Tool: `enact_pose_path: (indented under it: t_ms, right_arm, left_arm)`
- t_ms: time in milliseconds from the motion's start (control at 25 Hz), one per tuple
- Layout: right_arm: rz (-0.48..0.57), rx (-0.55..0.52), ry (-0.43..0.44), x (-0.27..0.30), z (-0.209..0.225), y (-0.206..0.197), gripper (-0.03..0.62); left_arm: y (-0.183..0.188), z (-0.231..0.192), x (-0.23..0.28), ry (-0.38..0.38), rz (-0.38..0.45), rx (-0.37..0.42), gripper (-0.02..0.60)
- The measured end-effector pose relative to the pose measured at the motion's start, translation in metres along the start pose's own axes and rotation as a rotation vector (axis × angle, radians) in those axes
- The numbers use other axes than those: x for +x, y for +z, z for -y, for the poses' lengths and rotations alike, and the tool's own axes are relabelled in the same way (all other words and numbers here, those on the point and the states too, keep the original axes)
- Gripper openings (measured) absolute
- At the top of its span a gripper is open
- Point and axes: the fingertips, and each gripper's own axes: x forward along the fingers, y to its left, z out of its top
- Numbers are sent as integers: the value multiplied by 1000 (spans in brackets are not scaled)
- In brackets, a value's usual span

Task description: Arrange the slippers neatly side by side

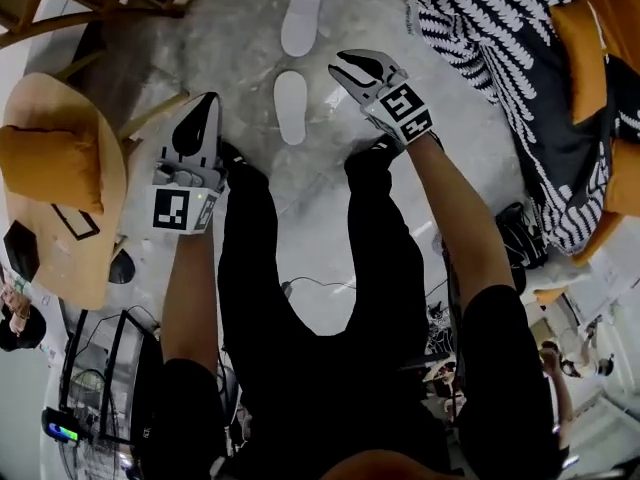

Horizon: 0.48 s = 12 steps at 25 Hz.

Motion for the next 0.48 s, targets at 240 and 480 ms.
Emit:
enact_pose_path:
  t_ms: [240, 480]
  right_arm:
    - [-136, -96, 67, 80, 25, -56, 132]
    - [-332, -220, 123, 169, 63, -119, 140]
  left_arm:
    - [-66, -22, 9, 14, -8, -19, 14]
    - [-133, -38, 23, -2, -55, -10, 14]
